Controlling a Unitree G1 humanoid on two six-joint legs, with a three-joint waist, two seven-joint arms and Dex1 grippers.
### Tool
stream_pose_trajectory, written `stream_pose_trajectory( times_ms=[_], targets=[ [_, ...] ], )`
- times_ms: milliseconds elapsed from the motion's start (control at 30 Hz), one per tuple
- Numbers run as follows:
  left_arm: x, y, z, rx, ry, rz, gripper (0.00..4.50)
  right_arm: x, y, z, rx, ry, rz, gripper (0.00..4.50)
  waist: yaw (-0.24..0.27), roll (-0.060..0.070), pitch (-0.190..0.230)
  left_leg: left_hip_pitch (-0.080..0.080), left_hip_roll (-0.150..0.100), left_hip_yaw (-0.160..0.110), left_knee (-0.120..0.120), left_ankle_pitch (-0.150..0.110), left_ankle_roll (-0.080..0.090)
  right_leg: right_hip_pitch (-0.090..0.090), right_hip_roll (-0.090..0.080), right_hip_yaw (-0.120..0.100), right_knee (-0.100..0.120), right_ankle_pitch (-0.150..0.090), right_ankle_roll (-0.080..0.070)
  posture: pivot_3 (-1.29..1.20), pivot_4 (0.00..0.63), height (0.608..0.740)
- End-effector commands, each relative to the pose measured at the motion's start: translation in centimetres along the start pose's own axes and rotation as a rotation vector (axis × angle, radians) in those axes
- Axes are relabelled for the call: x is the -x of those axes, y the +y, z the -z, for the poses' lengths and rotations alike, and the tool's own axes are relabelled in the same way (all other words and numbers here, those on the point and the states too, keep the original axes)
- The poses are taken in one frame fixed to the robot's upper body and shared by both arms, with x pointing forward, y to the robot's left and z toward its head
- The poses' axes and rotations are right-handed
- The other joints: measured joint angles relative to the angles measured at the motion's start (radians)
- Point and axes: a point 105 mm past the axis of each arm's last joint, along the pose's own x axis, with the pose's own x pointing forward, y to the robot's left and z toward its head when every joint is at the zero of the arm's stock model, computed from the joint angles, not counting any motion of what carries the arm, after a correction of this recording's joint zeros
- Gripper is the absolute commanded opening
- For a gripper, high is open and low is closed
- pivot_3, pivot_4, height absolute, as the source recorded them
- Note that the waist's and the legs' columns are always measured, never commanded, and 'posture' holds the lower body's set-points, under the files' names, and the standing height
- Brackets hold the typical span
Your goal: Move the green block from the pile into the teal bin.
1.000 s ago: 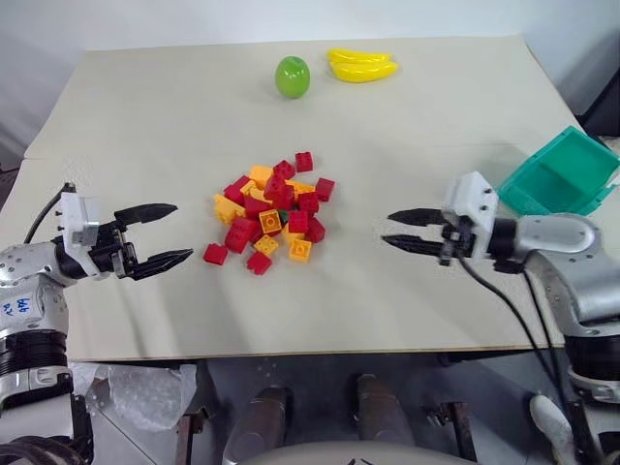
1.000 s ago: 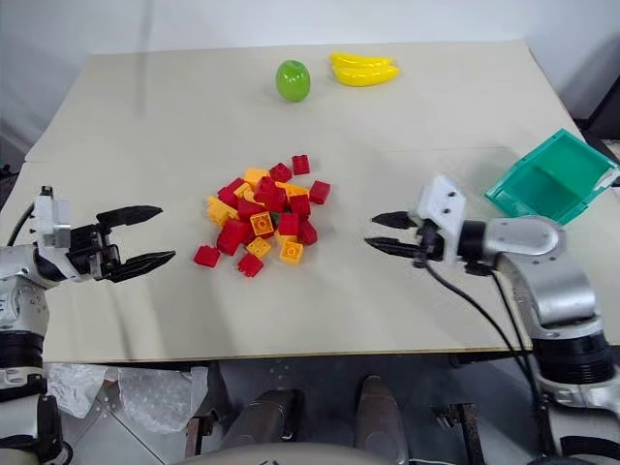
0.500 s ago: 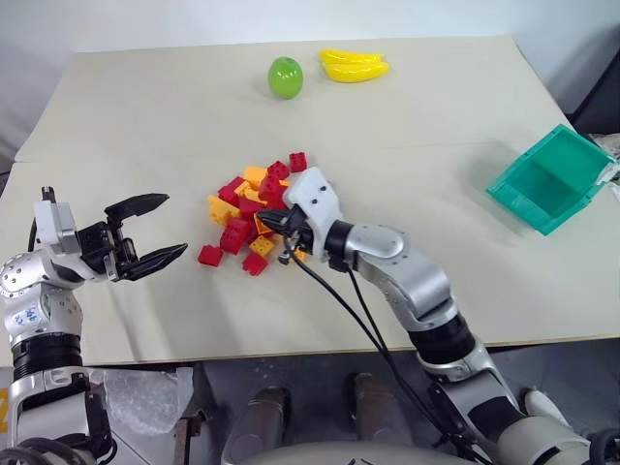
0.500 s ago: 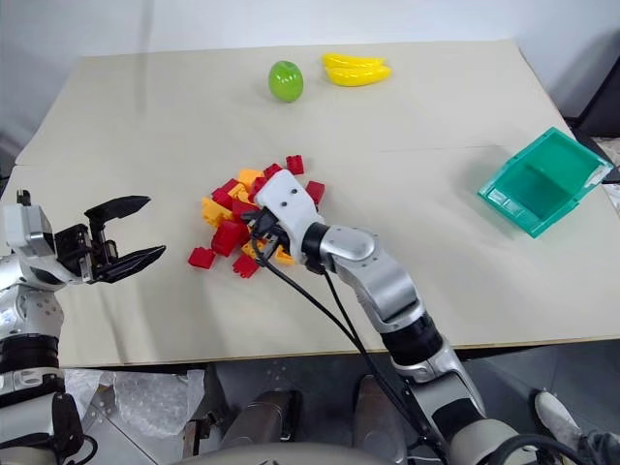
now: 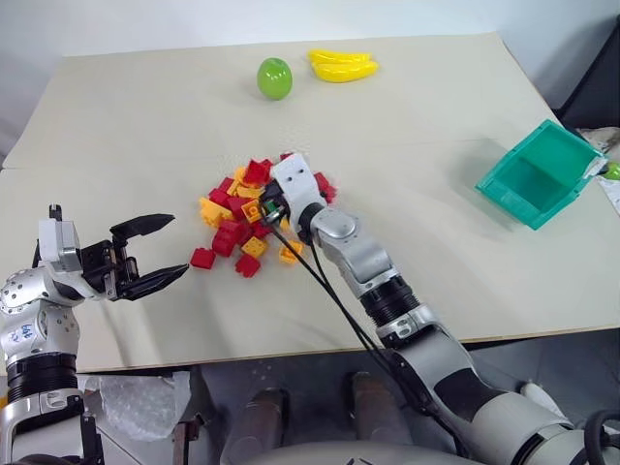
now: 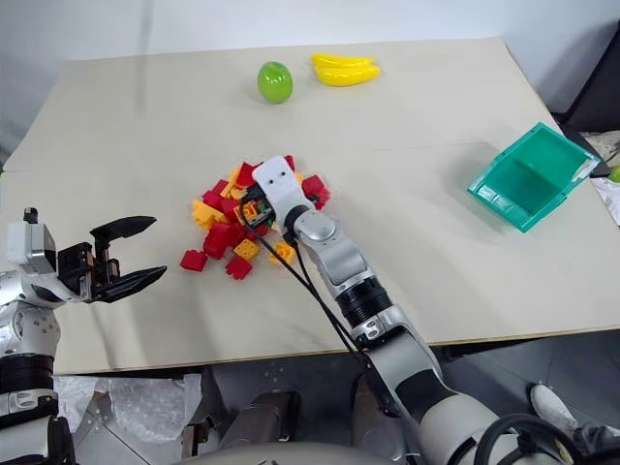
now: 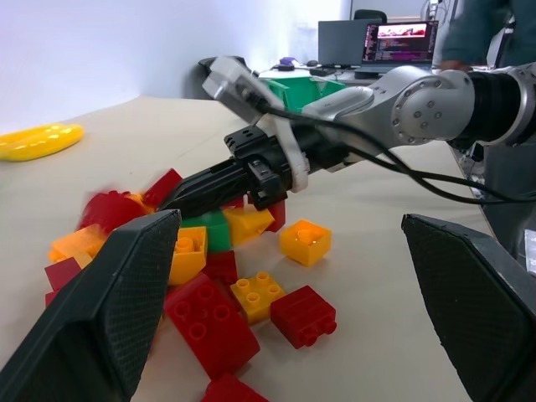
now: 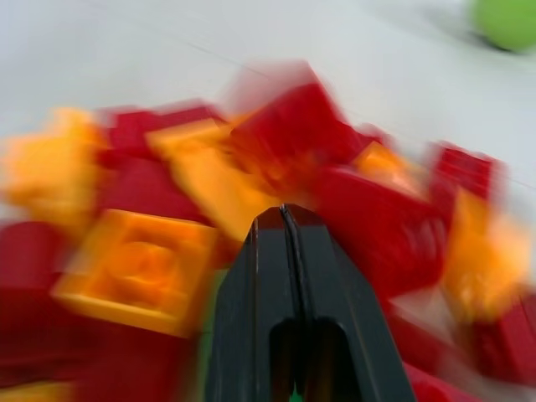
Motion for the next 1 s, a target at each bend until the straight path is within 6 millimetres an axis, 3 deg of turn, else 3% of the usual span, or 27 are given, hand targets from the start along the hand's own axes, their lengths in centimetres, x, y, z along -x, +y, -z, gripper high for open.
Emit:
stream_pose_trajectory(
  times_ms=[33, 167, 267, 533, 667, 733, 867, 1000],
  targets=[
    [0.1, 0.0, -0.9, -0.053, 0.002, 0.029, 4.5, 1.2, -2.6, -0.5, 0.035, -0.03, 0.077, 0.01, 0.0, 0.0, 0.0, 0.0, 0.0, 0.0, 0.0, 0.0, 0.0, 0.0, 0.0, 0.0, 0.0, 0.0, 0.0, 0.0, 0.15, 0.74],
    [0.1, 0.2, -0.9, -0.056, 0.002, 0.017, 4.5, 3.5, -5.7, 1.1, 0.104, 0.017, 0.115, 0.01, 0.001, 0.0, 0.0, 0.0, 0.0, 0.0, 0.0, 0.0, 0.0, 0.0, 0.0, 0.0, 0.0, 0.0, 0.0, 0.0, 0.15, 0.74],
    [0.0, 0.3, -0.8, -0.053, 0.002, 0.016, 4.5, 4.8, -6.2, 1.6, 0.143, 0.036, 0.068, 0.01, 0.004, 0.0, 0.0, 0.0, 0.0, 0.001, 0.0, 0.0, 0.0, 0.0, 0.0, 0.001, 0.0, 0.0, 0.0, 0.0, 0.15, 0.74],
    [-0.4, 0.5, -0.8, -0.056, -0.011, 0.017, 4.5, 5.7, -2.2, 0.3, 0.171, -0.018, -0.205, 0.01, -0.001, 0.0, 0.0, 0.0, 0.001, 0.005, 0.0, 0.0, 0.0, -0.004, 0.002, 0.004, 0.0, 0.0, 0.0, 0.0, 0.15, 0.74],
    [-0.4, 0.4, -0.9, -0.06, -0.014, 0.015, 4.5, 7.6, -0.3, -2.7, 0.155, -0.157, -0.369, 0.01, 0.005, 0.0, 0.0, -0.001, 0.001, 0.005, 0.0, 0.0, 0.0, -0.004, 0.001, 0.004, 0.0, 0.0, 0.001, 0.0, 0.15, 0.74],
    [-0.2, 0.3, -0.9, -0.059, -0.012, 0.012, 4.5, 9.0, -1.4, -3.8, 0.154, -0.182, -0.398, 0.01, 0.007, 0.0, 0.0, -0.001, 0.001, 0.005, 0.0, 0.0, 0.0, -0.004, 0.001, 0.004, 0.0, 0.001, 0.001, 0.0, 0.15, 0.74],
    [0.0, 0.2, -0.8, -0.051, -0.005, 0.011, 4.5, 10.6, -3.1, -4.0, 0.17, -0.165, -0.449, 0.01, 0.017, 0.0, 0.0, -0.001, 0.001, 0.005, 0.001, -0.001, 0.001, -0.002, 0.001, 0.004, -0.001, 0.001, 0.002, 0.0, 0.15, 0.74],
    [0.5, -0.1, -0.8, -0.034, 0.012, 0.026, 4.5, 14.1, -8.4, -3.2, 0.279, -0.005, -0.473, 0.54, 0.031, -0.001, 0.0, -0.001, 0.0, 0.007, 0.001, -0.001, 0.002, -0.002, 0.001, 0.005, -0.004, 0.001, 0.002, 0.0, 0.15, 0.74]
  ],
)
